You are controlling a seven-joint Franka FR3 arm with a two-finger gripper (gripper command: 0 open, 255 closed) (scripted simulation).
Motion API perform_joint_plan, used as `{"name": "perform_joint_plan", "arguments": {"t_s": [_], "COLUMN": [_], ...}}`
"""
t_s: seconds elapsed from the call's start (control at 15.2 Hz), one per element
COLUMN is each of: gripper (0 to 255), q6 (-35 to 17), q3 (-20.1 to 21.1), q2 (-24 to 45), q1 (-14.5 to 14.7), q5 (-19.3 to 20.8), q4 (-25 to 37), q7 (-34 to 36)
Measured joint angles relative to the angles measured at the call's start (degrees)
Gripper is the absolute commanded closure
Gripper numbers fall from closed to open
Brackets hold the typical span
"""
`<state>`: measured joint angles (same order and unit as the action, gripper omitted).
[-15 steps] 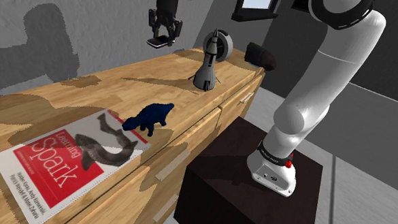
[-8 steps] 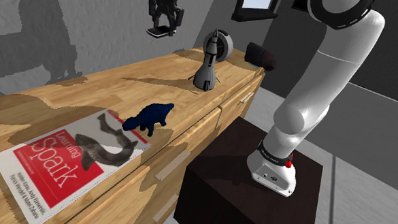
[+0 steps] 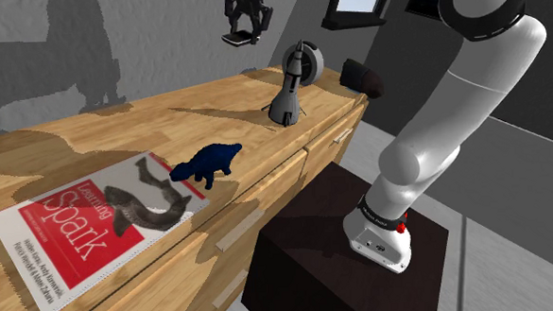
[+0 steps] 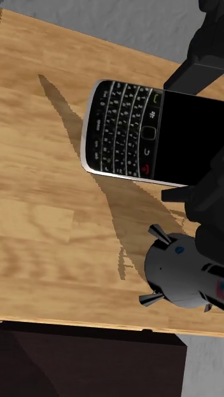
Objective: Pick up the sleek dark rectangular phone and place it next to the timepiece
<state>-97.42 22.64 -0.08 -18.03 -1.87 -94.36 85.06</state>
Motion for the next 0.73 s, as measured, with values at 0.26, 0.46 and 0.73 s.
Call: {"name": "perform_joint_plan", "arguments": {"t_s": [0.26,0.46,0.73], "gripper": [255,255,255], "q6": [0.05,-0.41,0.5], "q3": [-2.84,-5.25,-7.91], "q2": [-1.79,-2.71,-3.11], "q1": [-2.75,-4.93,-7.24], "q5": [-0.89,-1.32,-1.56], "q4": [-1.85,-3.38,-3.1], "q7": [-5.67,-10.35,-15.34]}}
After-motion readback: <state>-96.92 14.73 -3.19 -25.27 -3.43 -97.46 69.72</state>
